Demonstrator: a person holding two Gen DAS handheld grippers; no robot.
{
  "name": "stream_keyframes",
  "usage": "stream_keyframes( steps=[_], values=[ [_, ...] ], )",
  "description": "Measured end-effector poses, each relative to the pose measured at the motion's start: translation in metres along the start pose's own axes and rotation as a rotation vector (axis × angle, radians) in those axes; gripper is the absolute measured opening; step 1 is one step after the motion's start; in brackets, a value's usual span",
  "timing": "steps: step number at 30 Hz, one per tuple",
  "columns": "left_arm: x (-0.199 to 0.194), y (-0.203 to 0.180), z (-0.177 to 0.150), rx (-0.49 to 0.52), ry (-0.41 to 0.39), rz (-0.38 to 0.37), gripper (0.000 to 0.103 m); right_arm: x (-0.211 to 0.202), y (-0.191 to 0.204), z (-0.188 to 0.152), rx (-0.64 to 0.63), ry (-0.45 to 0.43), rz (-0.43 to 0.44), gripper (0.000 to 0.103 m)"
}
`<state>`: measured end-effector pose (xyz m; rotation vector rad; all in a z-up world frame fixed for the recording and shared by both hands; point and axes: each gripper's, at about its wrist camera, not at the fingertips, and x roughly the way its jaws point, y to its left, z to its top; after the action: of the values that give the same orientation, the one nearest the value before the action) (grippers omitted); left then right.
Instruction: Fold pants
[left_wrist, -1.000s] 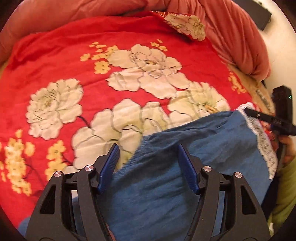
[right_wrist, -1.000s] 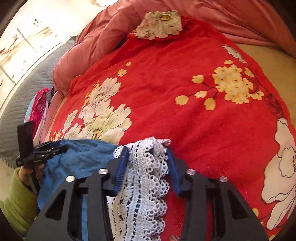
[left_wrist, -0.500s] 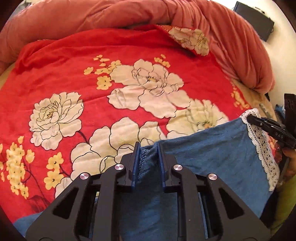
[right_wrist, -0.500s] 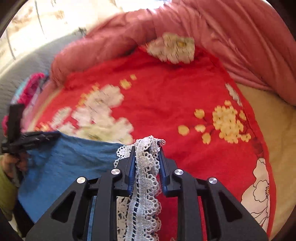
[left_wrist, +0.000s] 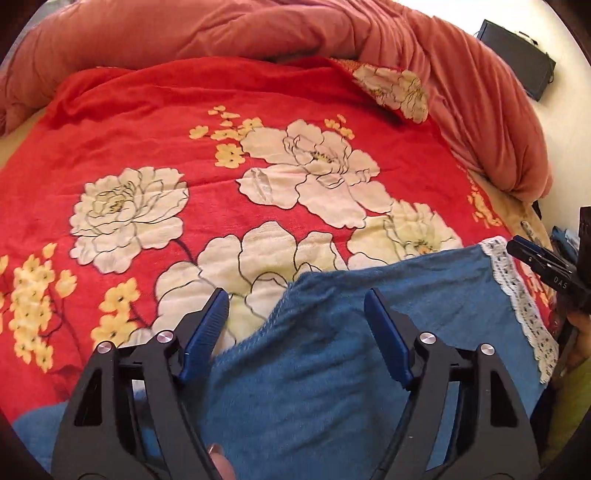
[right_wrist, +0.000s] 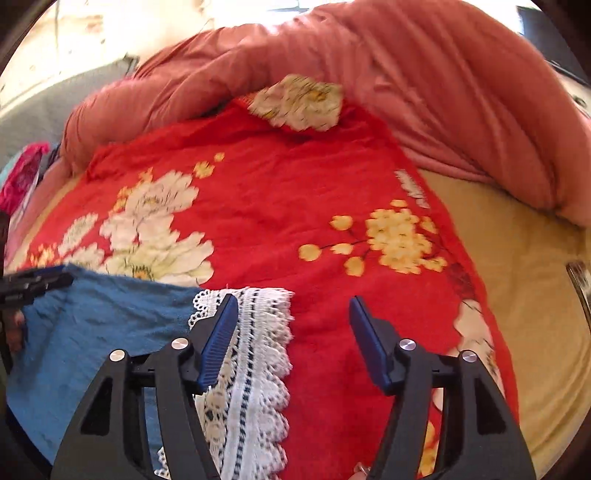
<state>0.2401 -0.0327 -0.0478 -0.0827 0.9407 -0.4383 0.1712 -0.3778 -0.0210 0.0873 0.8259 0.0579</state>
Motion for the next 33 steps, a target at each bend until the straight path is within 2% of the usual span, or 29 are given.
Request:
stream_keyframes(
  steps=[5, 7, 13, 18, 20, 23, 25, 28, 33],
  values=[
    [-0.045, 0.000, -0.023, -0.016, -0.062, -0.021, 0.083, -0.048, -0.018, -0.017, 0.143, -0.081, 0.076, 0.063],
    [-0.064, 0.002, -0.037, -0.024, -0.084, -0.019, 0.088, -0.066, -0.019, -0.031, 0.174, -0.097, 0.116, 0.072],
    [-0.125, 0.016, -0.076, -0.069, -0.154, 0.010, 0.089, -0.091, -0.019, -0.069, 0.245, -0.023, 0.210, 0.072],
    [-0.184, 0.047, -0.100, -0.116, -0.228, 0.132, 0.089, -0.100, -0.019, -0.093, 0.258, 0.027, 0.219, 0.072],
    [-0.200, 0.061, -0.111, -0.141, -0.231, 0.183, 0.089, -0.099, -0.021, -0.103, 0.286, 0.047, 0.237, 0.072],
    [-0.216, 0.083, -0.133, -0.202, -0.218, 0.253, 0.090, -0.099, -0.017, -0.106, 0.280, 0.063, 0.266, 0.064],
    [-0.221, 0.098, -0.145, -0.270, -0.208, 0.260, 0.089, -0.097, -0.013, -0.103, 0.268, 0.074, 0.264, 0.063],
    [-0.214, 0.112, -0.154, -0.329, -0.176, 0.222, 0.089, -0.090, -0.010, -0.100, 0.269, 0.098, 0.238, 0.063],
    [-0.189, 0.111, -0.154, -0.368, -0.126, 0.161, 0.089, -0.086, -0.008, -0.102, 0.271, 0.118, 0.224, 0.063]
  ],
)
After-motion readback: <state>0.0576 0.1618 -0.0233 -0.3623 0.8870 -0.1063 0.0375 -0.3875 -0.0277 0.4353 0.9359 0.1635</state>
